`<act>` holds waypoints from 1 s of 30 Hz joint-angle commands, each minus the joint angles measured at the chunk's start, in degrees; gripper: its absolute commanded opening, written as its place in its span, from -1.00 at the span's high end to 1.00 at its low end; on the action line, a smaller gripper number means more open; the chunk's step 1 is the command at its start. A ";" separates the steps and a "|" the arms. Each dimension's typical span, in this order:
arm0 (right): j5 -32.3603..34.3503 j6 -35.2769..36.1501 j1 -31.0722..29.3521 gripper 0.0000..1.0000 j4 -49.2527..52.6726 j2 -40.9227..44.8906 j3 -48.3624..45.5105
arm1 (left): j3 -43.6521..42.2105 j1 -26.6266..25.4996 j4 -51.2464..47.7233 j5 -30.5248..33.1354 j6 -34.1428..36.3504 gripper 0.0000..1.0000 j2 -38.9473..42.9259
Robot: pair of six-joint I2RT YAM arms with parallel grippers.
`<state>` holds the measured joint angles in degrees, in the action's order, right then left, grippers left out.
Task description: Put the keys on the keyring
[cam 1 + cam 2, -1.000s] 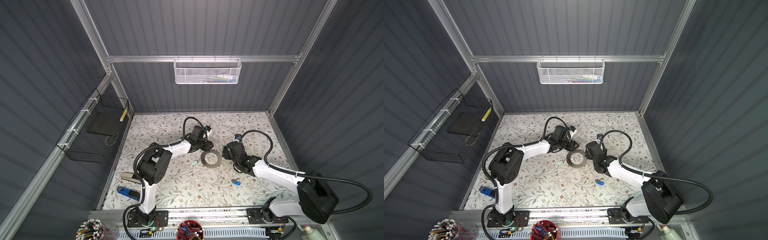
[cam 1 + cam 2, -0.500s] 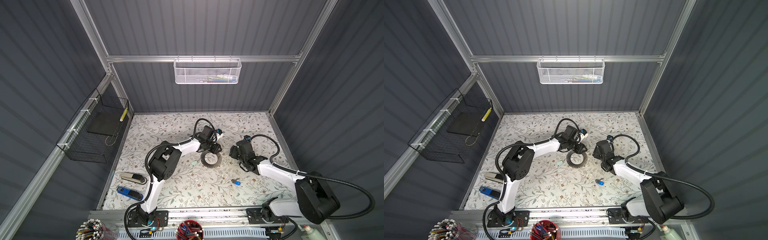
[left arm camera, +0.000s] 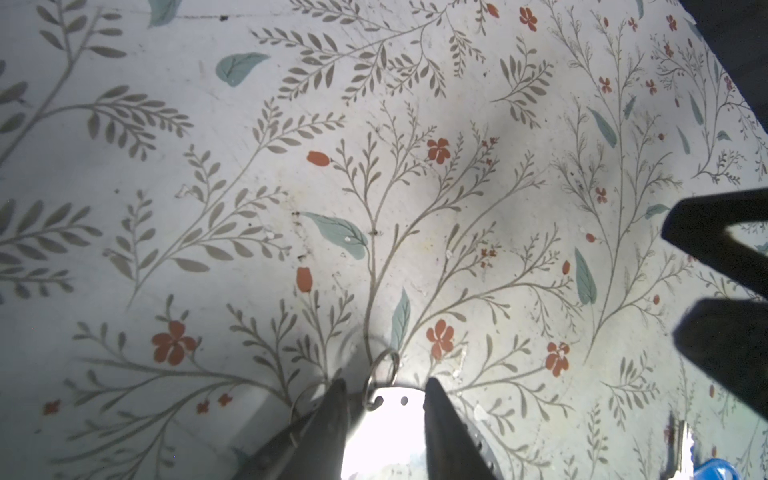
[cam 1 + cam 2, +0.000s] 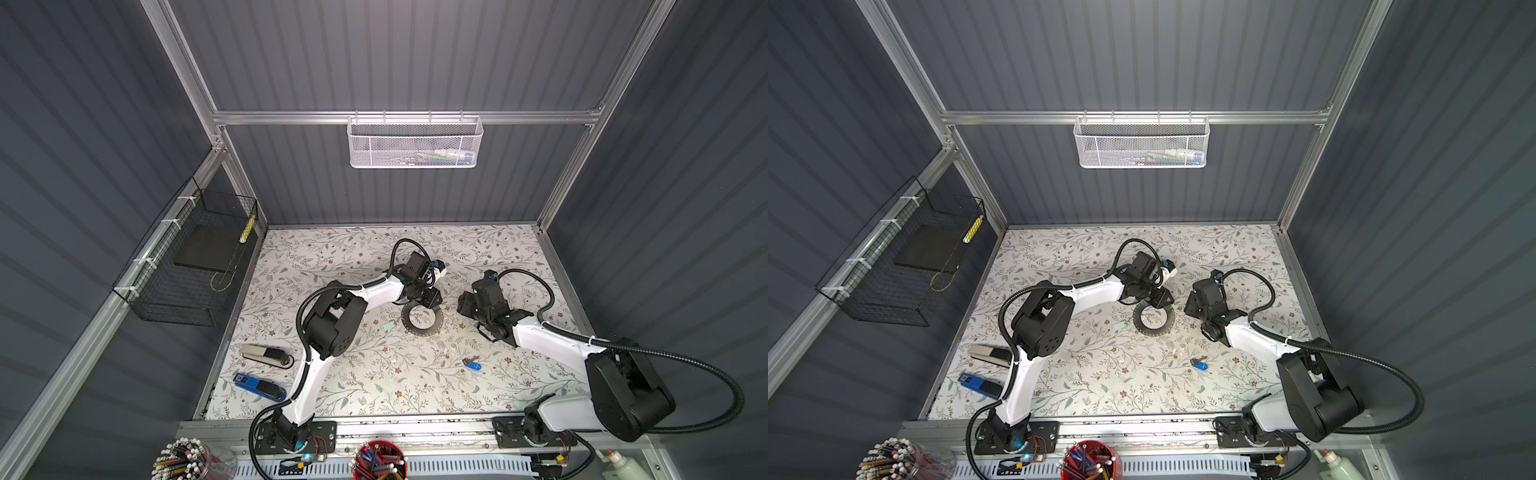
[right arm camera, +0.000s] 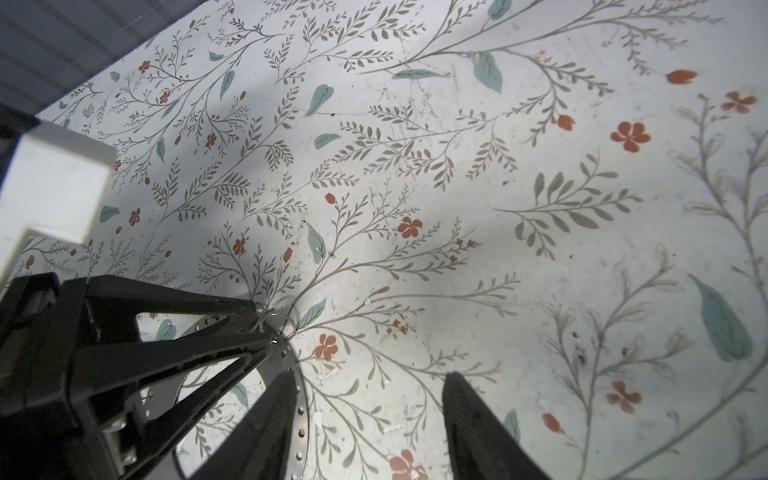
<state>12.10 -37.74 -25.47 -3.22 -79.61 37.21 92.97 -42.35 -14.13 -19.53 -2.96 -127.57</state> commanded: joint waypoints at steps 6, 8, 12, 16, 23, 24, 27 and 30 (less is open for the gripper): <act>-0.60 -0.24 0.47 -0.14 0.35 -0.79 1.63 | 2.04 -0.96 -2.19 -0.15 1.63 0.42 -1.72; -0.67 -0.18 0.54 -0.13 0.46 -0.89 1.66 | 2.06 -0.96 -2.35 0.10 1.65 0.43 -1.96; -0.69 -0.15 0.59 -0.10 0.46 -0.99 1.79 | 2.57 -1.07 -3.00 0.20 1.72 0.54 -2.50; -0.74 -0.21 0.61 -0.08 0.47 -0.93 1.72 | 2.66 -1.10 -3.16 0.24 1.88 0.56 -2.42; -0.82 -0.19 0.65 -0.10 0.58 -0.98 1.81 | 2.39 -1.25 -3.34 3.05 2.52 0.15 -2.42; -0.85 -0.19 0.60 -0.10 0.54 -1.07 1.81 | 2.39 -1.23 -3.35 3.17 2.61 0.14 -2.46; -0.93 -0.10 0.62 -0.11 0.67 -1.26 1.99 | 2.48 -1.25 -3.25 3.16 2.70 0.14 -2.60; -0.95 -0.07 0.68 -0.11 0.85 -1.33 2.15 | 2.64 -1.33 -3.34 3.43 2.70 0.26 -2.76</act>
<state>11.29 -37.71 -25.10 -3.16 -80.25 37.78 94.56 -43.22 -15.42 -17.17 -1.04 -129.03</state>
